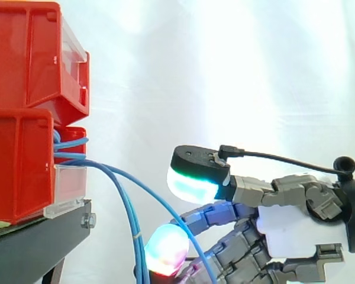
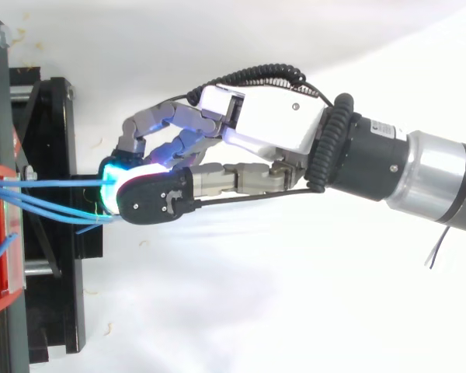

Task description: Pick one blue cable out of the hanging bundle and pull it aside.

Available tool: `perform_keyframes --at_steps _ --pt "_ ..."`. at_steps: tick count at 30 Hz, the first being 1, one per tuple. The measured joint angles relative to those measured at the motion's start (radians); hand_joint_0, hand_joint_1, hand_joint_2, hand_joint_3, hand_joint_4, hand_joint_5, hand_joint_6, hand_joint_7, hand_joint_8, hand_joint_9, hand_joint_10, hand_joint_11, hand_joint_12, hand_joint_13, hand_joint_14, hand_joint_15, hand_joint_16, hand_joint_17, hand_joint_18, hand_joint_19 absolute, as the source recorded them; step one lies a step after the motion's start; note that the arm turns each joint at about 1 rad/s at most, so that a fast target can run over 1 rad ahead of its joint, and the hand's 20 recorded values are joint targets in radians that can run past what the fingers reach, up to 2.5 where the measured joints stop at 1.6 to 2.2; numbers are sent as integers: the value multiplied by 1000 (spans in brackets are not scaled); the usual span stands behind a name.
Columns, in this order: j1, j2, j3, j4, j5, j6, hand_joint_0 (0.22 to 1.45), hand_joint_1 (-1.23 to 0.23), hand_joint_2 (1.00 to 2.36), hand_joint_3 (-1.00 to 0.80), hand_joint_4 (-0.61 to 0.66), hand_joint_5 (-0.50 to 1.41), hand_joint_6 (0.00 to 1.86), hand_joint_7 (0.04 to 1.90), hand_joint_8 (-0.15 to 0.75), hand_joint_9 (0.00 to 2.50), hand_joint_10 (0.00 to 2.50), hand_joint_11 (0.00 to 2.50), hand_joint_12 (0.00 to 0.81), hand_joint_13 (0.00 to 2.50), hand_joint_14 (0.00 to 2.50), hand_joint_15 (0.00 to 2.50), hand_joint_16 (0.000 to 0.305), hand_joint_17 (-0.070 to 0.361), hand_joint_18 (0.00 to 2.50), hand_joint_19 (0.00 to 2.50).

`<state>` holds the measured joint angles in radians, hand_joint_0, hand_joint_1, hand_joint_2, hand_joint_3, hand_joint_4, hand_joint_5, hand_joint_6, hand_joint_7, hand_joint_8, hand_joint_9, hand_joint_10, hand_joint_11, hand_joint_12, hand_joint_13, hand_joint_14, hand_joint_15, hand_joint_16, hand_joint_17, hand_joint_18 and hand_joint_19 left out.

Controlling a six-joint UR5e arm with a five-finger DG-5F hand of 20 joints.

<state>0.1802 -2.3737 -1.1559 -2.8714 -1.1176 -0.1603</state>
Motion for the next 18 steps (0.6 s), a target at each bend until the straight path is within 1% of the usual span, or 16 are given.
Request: perform_keyframes --at_steps 1,3,8,13,18 --pt "-1 0 5 -9 0 3 549 -491 1010 -384 183 -180 781 1028 328 788 16 562 378 717 16 428 58 130 777 548" --pt "-2 0 17 -28 0 7 565 -569 1014 -320 200 -192 827 1023 326 789 16 568 372 727 15 433 57 128 782 545" --pt "-5 1 45 -62 -2 11 569 -591 1016 -275 212 -199 854 1060 323 788 16 574 368 729 15 436 57 127 788 534" --pt "-6 1 54 -70 -2 14 584 -626 1018 -255 222 -201 894 1059 318 786 14 583 364 735 15 433 56 125 797 517" --pt "-4 2 67 -73 -1 29 598 -656 1023 -164 190 -189 923 1090 320 822 15 626 359 746 15 430 55 123 806 507"
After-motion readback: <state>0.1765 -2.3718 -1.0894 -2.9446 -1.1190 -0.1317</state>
